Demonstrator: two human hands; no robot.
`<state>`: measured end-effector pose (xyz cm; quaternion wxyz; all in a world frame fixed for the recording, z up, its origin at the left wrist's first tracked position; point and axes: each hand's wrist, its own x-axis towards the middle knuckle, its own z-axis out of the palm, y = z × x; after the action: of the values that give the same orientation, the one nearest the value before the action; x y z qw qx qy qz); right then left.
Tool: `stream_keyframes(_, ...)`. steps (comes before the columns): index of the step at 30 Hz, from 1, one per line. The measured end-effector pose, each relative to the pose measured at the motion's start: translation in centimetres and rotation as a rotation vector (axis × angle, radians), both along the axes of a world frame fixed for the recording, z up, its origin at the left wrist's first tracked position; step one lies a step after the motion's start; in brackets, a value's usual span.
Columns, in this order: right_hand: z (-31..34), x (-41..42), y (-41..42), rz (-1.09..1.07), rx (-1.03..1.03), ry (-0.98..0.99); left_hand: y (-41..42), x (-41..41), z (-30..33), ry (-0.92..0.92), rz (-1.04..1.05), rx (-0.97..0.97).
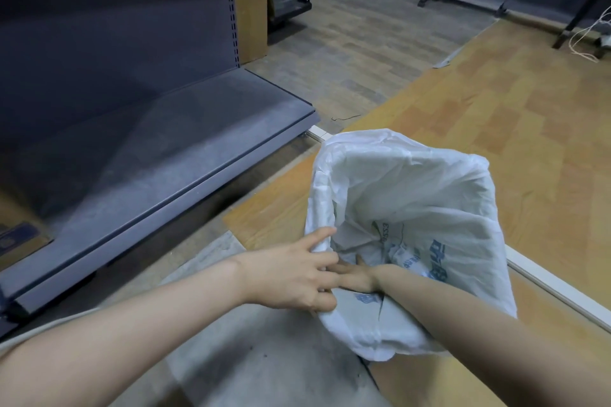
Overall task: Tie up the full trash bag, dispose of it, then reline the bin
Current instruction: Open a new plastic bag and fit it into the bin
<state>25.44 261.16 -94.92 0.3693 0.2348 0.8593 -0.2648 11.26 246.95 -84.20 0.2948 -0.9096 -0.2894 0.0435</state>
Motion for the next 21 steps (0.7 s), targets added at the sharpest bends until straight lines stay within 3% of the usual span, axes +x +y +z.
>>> stream_keyframes(5, 1.0, 0.3, 0.5, -0.127, 0.138, -0.163, 0.0, 0.1, 0.8, -0.013, 0.04, -0.002)
stream_keyframes(8, 0.9, 1.6, 1.0, -0.242, 0.056, -0.325, -0.1, 0.2, 1.3, 0.021, 0.041, -0.021)
stream_keyframes(14, 1.1, 2.5, 1.0, -0.282, -0.032, -0.245, -0.6, 0.2, 1.1, 0.063, 0.044, -0.028)
stream_keyframes(16, 1.1, 2.4, 1.2, -0.235, 0.183, -0.146, -0.6, 0.1, 1.0, 0.05, 0.039, -0.01)
stream_keyframes(19, 1.5, 2.1, 1.5, -0.078, 0.666, 0.159, -0.8, 0.3, 0.4, 0.019, 0.021, 0.013)
stream_keyframes(21, 1.0, 1.5, 1.9, -0.047, 0.843, 0.345, -1.0, 0.4, 0.1, 0.0, 0.014, 0.02)
